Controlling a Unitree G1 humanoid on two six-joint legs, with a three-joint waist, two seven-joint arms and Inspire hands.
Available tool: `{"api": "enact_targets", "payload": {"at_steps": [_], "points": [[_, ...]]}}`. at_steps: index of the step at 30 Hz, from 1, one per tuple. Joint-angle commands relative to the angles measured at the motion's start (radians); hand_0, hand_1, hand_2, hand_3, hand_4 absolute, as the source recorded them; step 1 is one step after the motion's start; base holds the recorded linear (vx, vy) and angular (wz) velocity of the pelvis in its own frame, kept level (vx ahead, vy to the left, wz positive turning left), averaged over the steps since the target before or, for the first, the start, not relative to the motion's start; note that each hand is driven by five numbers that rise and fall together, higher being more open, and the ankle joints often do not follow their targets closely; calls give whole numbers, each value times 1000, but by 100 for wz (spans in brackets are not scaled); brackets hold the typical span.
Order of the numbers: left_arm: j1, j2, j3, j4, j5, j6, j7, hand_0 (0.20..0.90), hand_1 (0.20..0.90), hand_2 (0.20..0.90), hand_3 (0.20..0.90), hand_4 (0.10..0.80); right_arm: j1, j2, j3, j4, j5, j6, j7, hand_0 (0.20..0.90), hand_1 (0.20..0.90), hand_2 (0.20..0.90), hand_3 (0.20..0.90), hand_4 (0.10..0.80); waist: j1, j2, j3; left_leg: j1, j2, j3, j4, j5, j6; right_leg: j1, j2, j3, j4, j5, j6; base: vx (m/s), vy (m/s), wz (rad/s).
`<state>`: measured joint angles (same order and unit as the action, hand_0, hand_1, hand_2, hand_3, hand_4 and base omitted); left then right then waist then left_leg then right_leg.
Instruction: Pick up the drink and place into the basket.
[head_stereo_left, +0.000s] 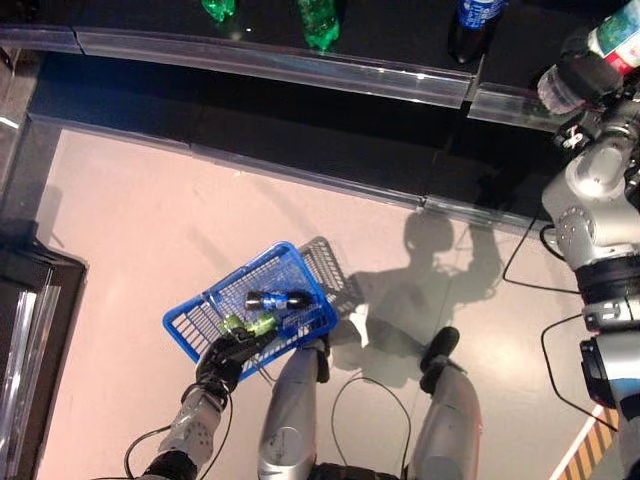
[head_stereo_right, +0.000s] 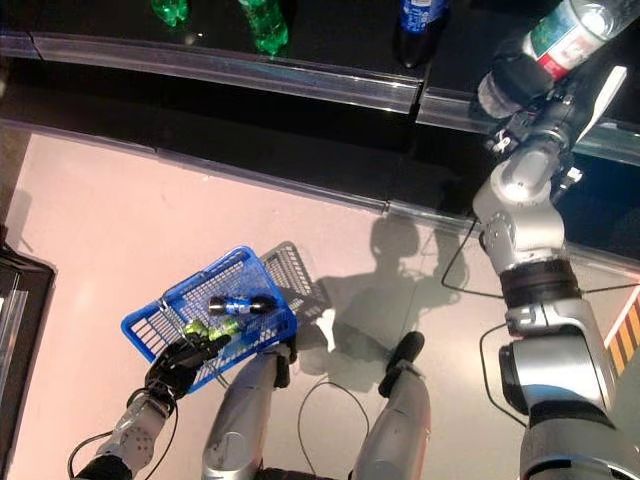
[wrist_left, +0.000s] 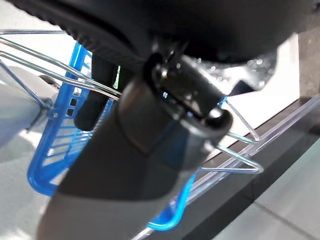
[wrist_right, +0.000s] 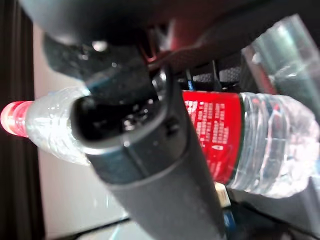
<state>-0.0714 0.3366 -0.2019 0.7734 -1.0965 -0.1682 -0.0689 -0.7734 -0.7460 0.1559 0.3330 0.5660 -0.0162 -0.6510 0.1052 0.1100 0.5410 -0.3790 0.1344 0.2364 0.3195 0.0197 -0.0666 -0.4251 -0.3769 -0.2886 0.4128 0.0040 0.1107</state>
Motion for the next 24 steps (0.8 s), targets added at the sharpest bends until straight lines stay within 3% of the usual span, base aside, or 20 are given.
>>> {"api": "enact_targets", "payload": {"at_steps": [1,11,18,24], "points": [[90,30,108,-207,-110,-146,-155,300,300,300,200,100,-89,-96,-128,-283,-167,-105,109,300,300,300,200,100,-20,13,-21,85,18,11,48,-48,-8,53,35,-24,126,-115,-26,-4,38,-3],[131,39,176,-406,-29,-193,-159,300,300,300,200,100,254,30,-189,-559,-128,-124,372,300,300,300,200,100,-41,-44,-64,160,54,22,31,-41,-18,158,69,-38,75,-114,-32,25,-19,-2],[162,32,185,-564,-37,-172,-203,300,300,300,200,100,377,157,-73,-697,15,-91,595,300,300,300,200,100,-24,-67,-104,222,56,15,-17,-35,-24,253,94,-53,-10,-97,-26,30,-28,1],[186,39,154,-688,-47,-137,-217,300,300,300,200,100,367,224,73,-745,46,-46,629,300,300,300,200,100,9,-59,-131,257,44,-10,-62,-17,-28,321,107,-68,-76,-85,-20,28,0,11]]}}
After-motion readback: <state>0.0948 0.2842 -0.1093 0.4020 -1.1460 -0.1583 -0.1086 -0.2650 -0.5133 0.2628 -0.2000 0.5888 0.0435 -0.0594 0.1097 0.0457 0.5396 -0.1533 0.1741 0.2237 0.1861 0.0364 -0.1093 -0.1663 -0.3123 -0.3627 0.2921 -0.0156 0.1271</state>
